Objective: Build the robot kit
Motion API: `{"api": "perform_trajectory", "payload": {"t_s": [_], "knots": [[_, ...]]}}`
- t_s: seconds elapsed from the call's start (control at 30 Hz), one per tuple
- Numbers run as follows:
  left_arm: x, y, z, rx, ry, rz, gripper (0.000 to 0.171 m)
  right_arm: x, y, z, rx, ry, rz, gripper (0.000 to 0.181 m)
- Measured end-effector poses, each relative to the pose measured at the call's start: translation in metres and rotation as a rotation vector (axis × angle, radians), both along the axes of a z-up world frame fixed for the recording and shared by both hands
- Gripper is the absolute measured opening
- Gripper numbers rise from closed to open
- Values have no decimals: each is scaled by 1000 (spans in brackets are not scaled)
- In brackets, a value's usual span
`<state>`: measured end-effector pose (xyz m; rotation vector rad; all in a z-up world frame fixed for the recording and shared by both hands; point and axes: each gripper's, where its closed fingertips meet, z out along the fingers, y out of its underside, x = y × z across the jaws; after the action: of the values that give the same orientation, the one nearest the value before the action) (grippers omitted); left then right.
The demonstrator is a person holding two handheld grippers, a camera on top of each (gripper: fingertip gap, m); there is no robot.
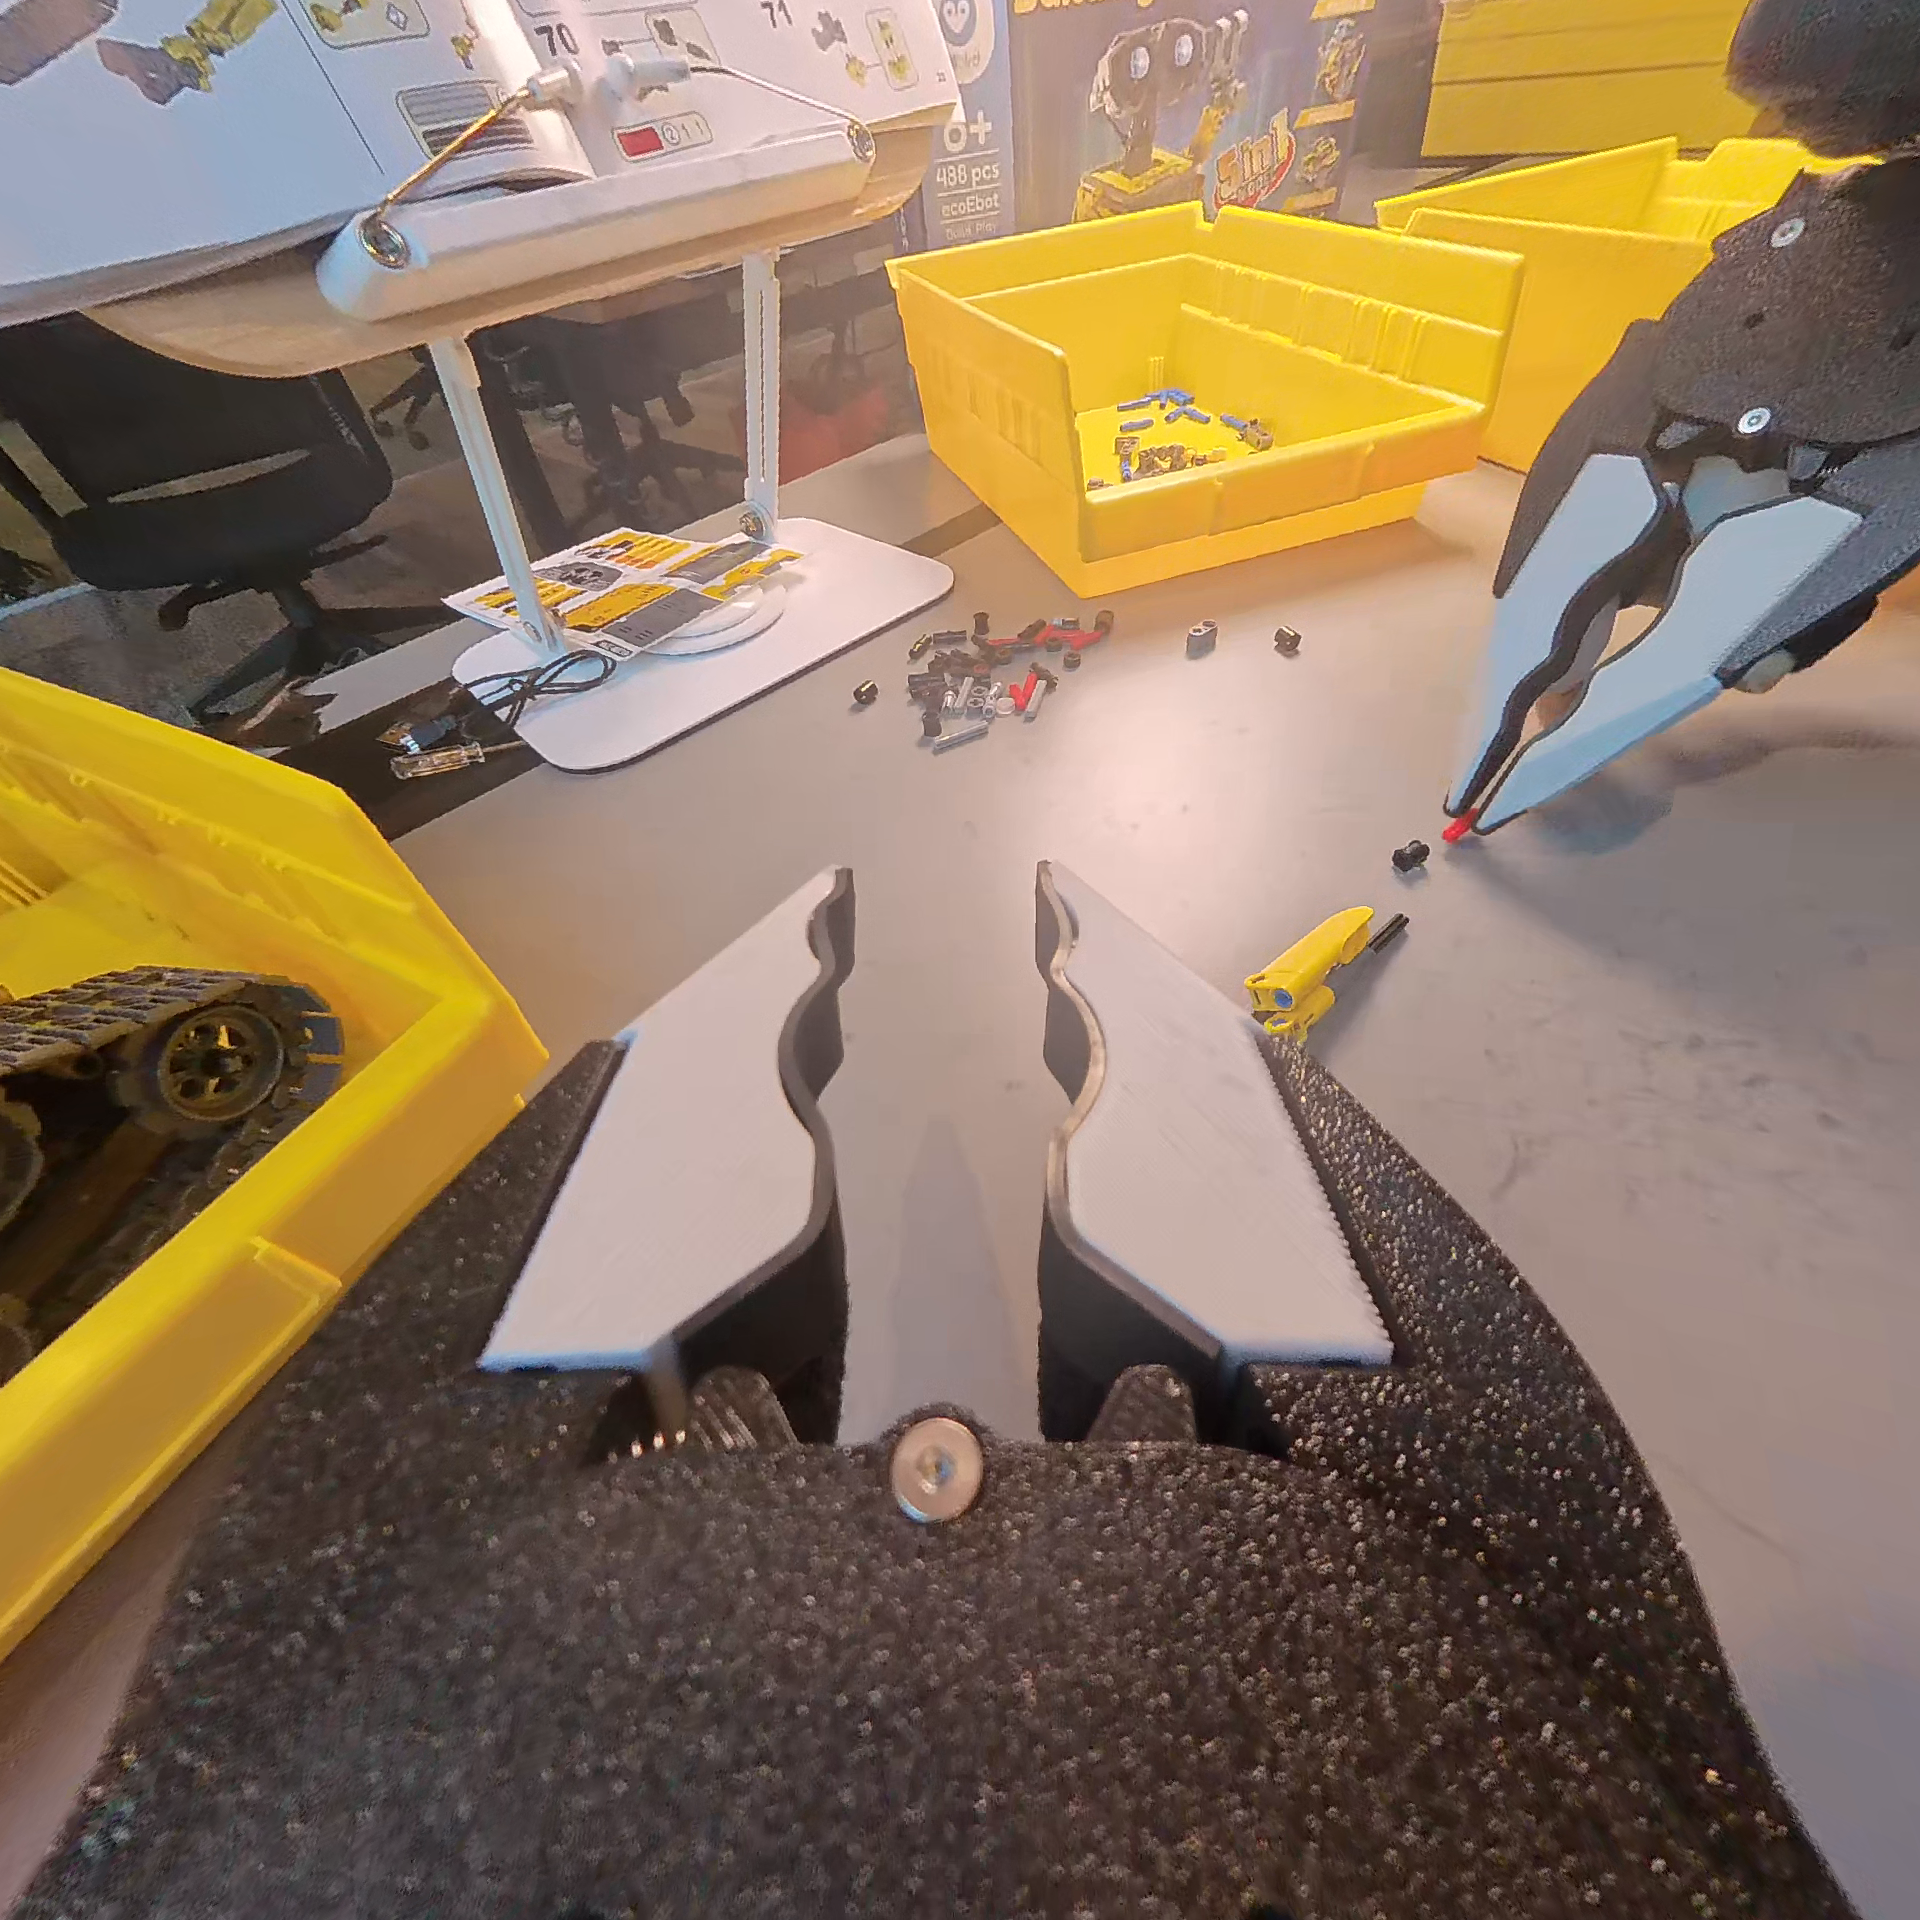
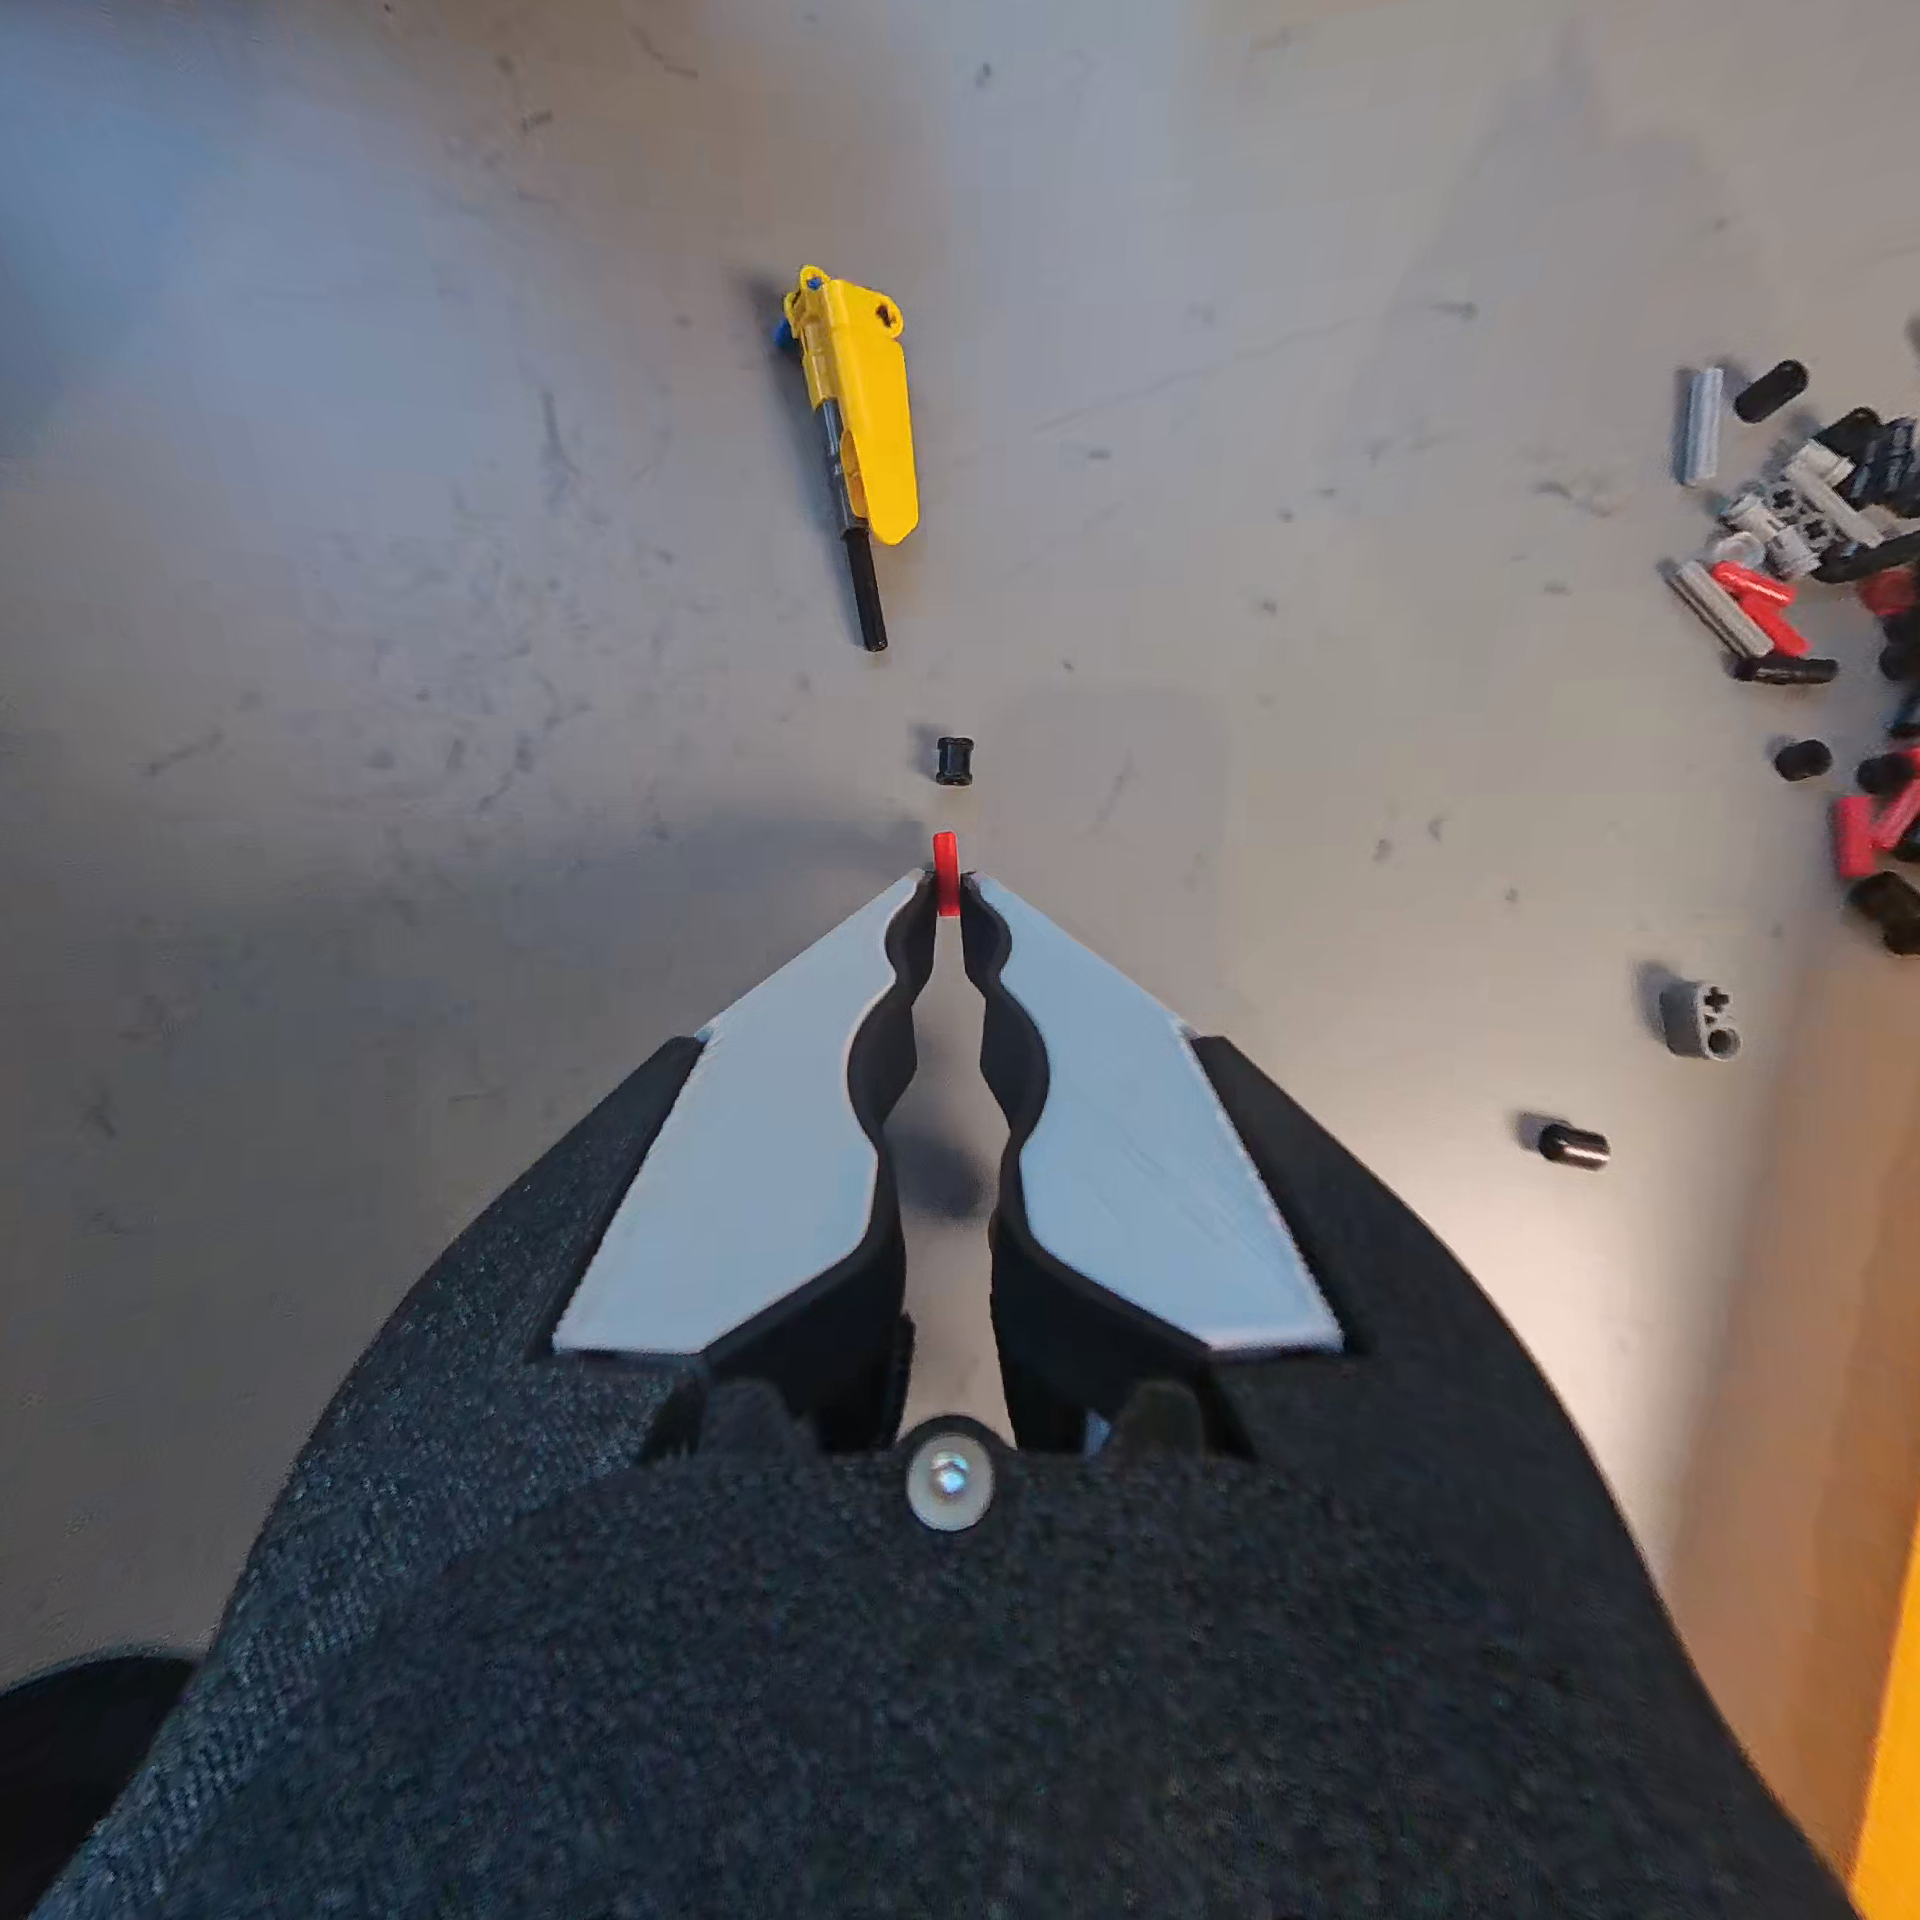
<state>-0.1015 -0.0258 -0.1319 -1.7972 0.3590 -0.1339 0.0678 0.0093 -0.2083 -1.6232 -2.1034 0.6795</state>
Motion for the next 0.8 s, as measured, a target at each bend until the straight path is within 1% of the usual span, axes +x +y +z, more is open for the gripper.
{"api": "perform_trajectory", "payload": {"t_s": [0.37,0.53,0.63,0.8], "knots": [[-3,0,0,3,0,14,34,-5,0,-5,20,1,-3,6],[-5,0,2,9,-2,24,37,-5,2,-1,23,23,-17,14],[-5,0,2,6,-7,25,38,-9,6,15,17,96,-49,15],[-4,0,0,0,-7,19,38,-11,18,61,22,302,-135,17]]}}
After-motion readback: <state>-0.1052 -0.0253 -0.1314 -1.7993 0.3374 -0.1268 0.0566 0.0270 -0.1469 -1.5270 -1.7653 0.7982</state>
